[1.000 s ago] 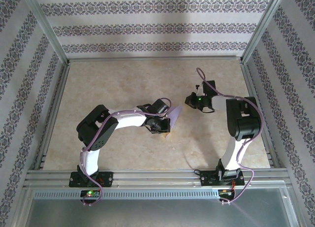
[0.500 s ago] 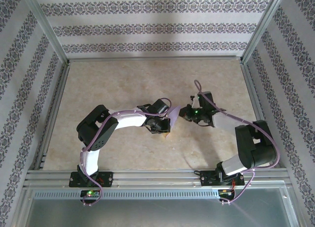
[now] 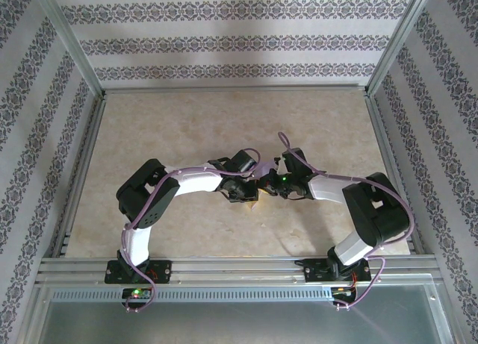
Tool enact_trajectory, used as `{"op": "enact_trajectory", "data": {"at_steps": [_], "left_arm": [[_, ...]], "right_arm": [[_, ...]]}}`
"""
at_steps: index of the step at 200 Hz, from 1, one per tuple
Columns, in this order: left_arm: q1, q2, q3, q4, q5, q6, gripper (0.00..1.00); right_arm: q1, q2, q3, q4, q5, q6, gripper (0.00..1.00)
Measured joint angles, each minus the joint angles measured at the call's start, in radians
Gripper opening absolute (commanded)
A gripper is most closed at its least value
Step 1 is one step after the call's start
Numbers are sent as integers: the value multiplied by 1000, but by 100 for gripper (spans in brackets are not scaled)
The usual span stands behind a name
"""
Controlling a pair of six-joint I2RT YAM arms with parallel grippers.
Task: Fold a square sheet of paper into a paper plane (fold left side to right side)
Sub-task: Fold the wing for the fifth time at the center of the table.
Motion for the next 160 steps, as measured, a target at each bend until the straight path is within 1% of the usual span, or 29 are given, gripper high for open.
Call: {"op": "enact_trajectory", "data": {"at_steps": [57,87,114,132,160], "left_arm": [[0,0,0,-2,2,-1,0],[0,0,0,-1,2,-1,0],[0,-6,-2,-1,0,-2,3],[2,-27,-10,-3,-3,-9,6],[11,-102,-19,-5,21,-30,6]], "right_arm": [[11,73,0,29,32,14,0],[11,76,0,31,32,13,0],[11,83,0,40,29,2,0],[13,91,0,54,23,-10,0],[13,93,-5,68,19,-17,0]]}}
